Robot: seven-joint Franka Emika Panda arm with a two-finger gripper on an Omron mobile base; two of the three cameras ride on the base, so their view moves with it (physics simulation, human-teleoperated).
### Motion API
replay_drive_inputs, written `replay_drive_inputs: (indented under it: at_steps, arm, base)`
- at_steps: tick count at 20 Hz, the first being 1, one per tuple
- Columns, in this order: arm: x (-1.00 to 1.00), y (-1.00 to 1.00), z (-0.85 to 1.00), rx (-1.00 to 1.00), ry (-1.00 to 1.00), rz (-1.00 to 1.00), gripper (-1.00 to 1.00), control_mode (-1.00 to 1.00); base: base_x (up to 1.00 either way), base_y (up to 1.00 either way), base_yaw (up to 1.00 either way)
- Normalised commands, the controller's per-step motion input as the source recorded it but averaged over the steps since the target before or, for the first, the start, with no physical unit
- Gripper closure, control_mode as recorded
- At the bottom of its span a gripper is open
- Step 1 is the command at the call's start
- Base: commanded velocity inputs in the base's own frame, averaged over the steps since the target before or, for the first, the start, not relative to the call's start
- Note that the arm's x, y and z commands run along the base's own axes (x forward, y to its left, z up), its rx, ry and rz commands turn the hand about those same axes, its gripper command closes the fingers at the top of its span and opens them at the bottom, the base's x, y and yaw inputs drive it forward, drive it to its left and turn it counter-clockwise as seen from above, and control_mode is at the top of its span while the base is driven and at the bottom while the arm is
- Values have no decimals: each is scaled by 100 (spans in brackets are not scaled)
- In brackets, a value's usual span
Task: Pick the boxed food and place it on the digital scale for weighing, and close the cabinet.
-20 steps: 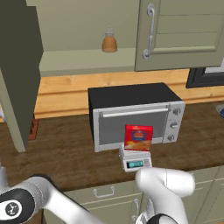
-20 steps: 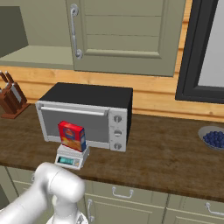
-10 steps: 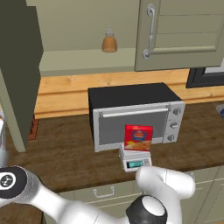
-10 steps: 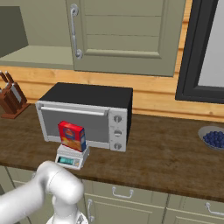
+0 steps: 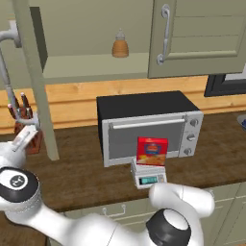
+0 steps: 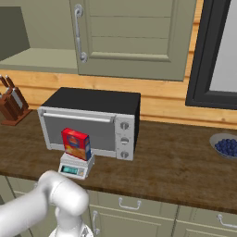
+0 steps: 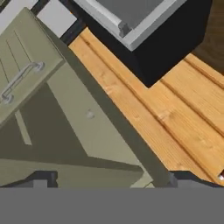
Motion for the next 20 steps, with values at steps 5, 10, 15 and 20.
replay_drive_inputs:
  at_steps: [5,10,15,20]
  arm:
    - [0,-99,21,40,8,-11,-100,-100]
    - [0,-98,36,39,3,-10,-100,-100]
    - [0,-79,46,33,0,-7,-100,-100]
    - [7,-56,61,22,-6,-1,-100,-100]
  base:
    - [0,0,0]
    - [0,0,0]
    - [0,0,0]
    - [0,0,0]
